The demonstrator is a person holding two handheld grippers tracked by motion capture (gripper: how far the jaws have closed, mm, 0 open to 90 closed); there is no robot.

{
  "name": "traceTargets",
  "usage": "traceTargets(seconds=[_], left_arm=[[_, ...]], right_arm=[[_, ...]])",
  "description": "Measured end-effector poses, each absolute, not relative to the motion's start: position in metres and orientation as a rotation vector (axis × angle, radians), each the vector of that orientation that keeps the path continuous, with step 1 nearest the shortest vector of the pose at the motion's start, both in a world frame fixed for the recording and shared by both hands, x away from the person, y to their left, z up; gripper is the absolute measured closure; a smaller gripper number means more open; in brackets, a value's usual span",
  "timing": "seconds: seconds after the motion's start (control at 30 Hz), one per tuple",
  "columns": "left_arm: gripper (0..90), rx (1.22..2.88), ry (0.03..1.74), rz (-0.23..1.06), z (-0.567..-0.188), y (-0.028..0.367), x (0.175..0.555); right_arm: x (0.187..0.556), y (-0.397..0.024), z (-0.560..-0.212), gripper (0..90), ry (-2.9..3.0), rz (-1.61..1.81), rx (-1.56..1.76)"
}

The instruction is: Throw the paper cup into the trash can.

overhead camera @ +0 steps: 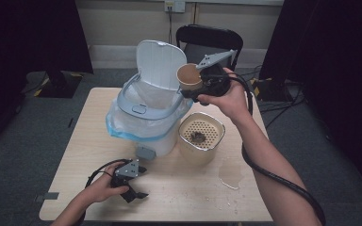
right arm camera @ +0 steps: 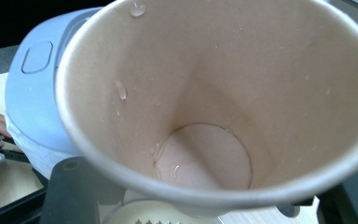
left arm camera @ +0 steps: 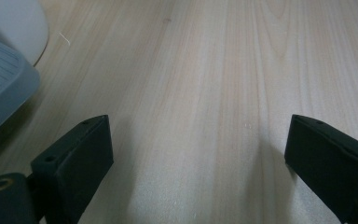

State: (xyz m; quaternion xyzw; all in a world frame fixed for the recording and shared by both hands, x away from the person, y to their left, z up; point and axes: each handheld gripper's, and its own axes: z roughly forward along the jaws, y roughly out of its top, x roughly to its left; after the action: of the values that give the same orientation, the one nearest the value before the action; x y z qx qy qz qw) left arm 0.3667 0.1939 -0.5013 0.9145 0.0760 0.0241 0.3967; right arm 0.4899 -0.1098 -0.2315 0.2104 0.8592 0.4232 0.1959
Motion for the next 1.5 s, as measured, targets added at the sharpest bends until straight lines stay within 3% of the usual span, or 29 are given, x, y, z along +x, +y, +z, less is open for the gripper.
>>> traceTargets(seconds=[1.2, 1.43, 1.5], left_arm=[[6.2, 2.320, 0.180, 0.057, -0.501, 0.194, 0.367], [6.1, 2.320, 0.177, 0.055, -0.501, 0.194, 0.367], [6.1, 2.320, 0.176, 0.055, -0.501, 0.194, 0.367]], right_arm=[[0.508, -0.047, -0.247, 31.2, 2.462, 1.247, 0.530], [0.511, -0.043, -0.249, 18.0, 2.446, 1.317, 0.546], [0.510, -0.043, -0.250, 17.8, 2.454, 1.304, 0.548]])
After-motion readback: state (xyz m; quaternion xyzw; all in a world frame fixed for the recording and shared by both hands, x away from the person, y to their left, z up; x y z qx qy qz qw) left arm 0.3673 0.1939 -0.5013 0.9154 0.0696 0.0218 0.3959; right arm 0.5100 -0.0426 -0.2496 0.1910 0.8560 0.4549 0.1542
